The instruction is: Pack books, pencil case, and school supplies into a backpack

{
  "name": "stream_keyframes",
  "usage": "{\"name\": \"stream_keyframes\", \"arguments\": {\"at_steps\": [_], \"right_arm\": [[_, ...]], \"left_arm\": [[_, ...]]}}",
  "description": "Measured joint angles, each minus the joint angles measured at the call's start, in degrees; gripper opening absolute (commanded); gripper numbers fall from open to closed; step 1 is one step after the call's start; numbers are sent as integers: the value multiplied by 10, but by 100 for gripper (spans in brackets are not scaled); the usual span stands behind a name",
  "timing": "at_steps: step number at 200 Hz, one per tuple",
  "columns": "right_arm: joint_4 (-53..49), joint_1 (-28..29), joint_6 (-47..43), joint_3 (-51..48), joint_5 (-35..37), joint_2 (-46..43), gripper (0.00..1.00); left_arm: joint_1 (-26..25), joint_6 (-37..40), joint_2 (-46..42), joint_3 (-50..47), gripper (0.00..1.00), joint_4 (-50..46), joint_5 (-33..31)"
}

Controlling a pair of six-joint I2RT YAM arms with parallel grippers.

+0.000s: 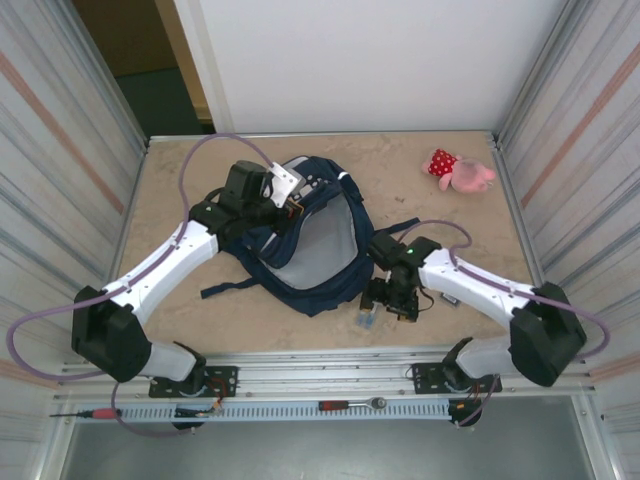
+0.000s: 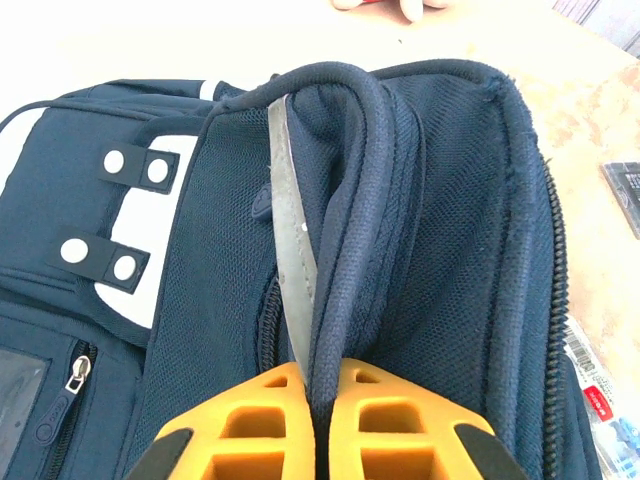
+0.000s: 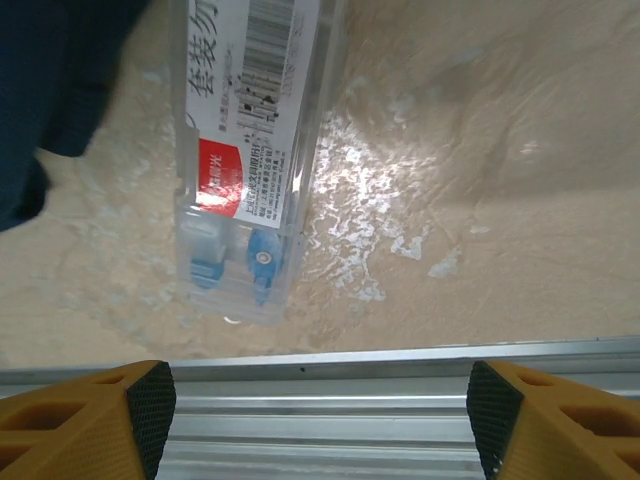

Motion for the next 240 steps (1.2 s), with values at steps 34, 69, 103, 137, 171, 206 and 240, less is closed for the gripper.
{"name": "stream_keyframes", "arguments": {"at_steps": [34,69,103,137,171,206,240], "right_arm": [[37,18,1,0,-4,56,78],[74,20,1,0,-6,84,78],[115,20,2,0,-3,111,73],[116,17,3,-1,17,124,69],[103,9,3,-10,36,118,59],[105,5,1,-25,42,112,62],[101,4,-18,-28,44,114,42]], "left_arm": [[-2,0,0,0,0,0,-1],[-2,-2,0,0,0,0,-2],[-2,-2,0,0,0,0,-2],[-2,-2,0,0,0,0,-3],[-2,-2,0,-1,0,0,-4],[-2,-2,0,-1,0,0,-4],[-2,-2,0,-1,0,0,-4]]}}
